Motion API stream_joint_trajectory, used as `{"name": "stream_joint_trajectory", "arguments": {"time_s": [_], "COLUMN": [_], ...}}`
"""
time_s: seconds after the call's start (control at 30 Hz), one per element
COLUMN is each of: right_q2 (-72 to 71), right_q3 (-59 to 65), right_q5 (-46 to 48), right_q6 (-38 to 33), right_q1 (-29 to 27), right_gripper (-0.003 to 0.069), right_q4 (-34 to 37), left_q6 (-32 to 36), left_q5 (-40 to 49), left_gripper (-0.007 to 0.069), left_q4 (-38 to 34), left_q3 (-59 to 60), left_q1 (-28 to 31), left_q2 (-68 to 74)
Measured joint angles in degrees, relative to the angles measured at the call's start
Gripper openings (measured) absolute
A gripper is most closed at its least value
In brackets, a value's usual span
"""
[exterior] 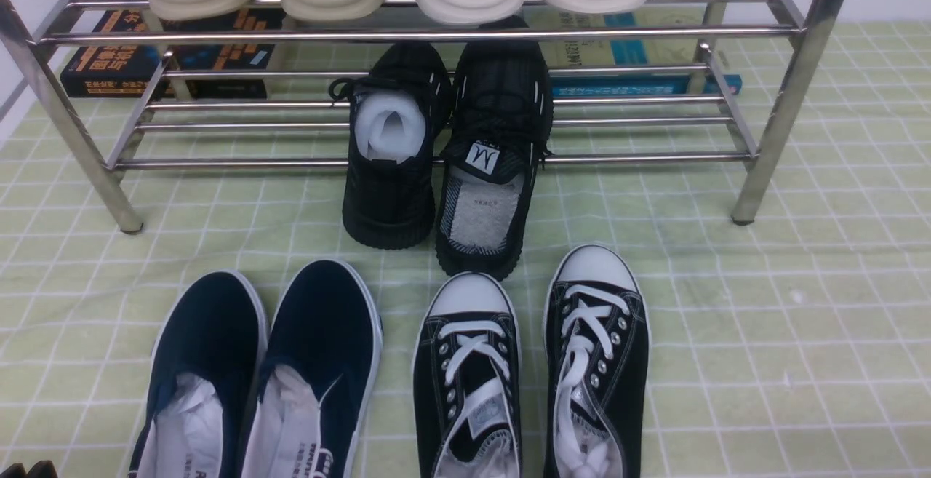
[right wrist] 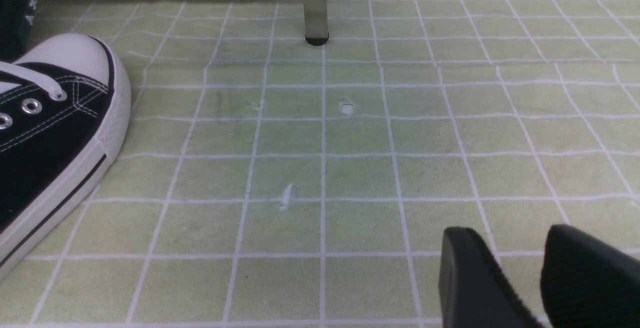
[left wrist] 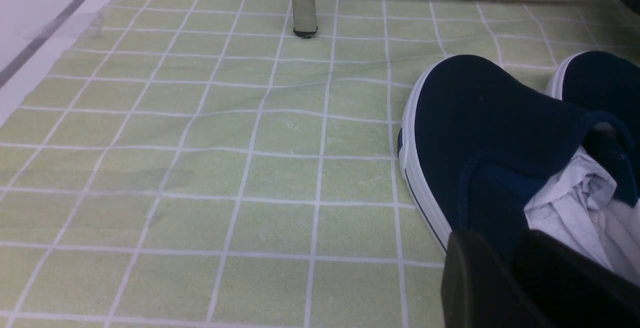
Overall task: Take the shoes off the shelf with your hand from the green coffee tablecloth.
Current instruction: 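Grasp a shoe standing on the lower shelf of the shoe rack with the left gripper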
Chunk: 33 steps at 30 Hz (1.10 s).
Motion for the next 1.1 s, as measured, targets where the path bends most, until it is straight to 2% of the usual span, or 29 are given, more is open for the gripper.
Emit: {"name": "stream_joint_trajectory", "arguments": {"time_s": [0.4,0.47,0.5,0.53,0.57,0.63,0.7,0.77,0.97,1.1], "right_q2": [0.00,0.00,0.00,0.00,0.00,0.00,0.00,0.00,0.00,0.00], "right_q3": [0.00,0.00,0.00,0.00,0.00,0.00,0.00,0.00,0.00,0.00], "right_q5": [0.00,0.00,0.00,0.00,0.00,0.00,0.00,0.00,0.00,0.00], "right_q6": [0.00,0.00,0.00,0.00,0.00,0.00,0.00,0.00,0.00,0.00], "right_q1": [0.00,0.00,0.00,0.00,0.00,0.00,0.00,0.00,0.00,0.00], "right_gripper": [0.0239,0.0239,0.0239,0.0239,0.0239,0.0239,0.0239,0.0239,0.0239,0.0239], "right_q4": [0.00,0.00,0.00,0.00,0.00,0.00,0.00,0.00,0.00,0.00], "left_q6": [-1.32,-5.75,-10.40,-11.13,-16.60,-24.17,-30.26,-34.01,-36.50,-30.48], "left_q5": [0.00,0.00,-0.06,-0.06,-0.01,0.29,0.79,0.93,-1.37,-0.59], "left_gripper": [0.0159,0.0161,0.0162,0.0162,0.0163,0.0167,0.0170,0.0172,0.0177,0.0179], "left_q4": [-0.76,-6.18,-11.96,-12.89,-19.70,-28.66,-35.40,-39.07,-42.40,-43.47], "left_q3": [0.00,0.00,0.00,0.00,0.00,0.00,0.11,0.18,0.18,-2.65], "left_q1": [0.00,0.00,0.00,0.00,0.00,0.00,0.00,0.00,0.00,-0.21], "left_q2": [0.00,0.00,0.00,0.00,0.00,0.00,0.00,0.00,0.00,0.00]}}
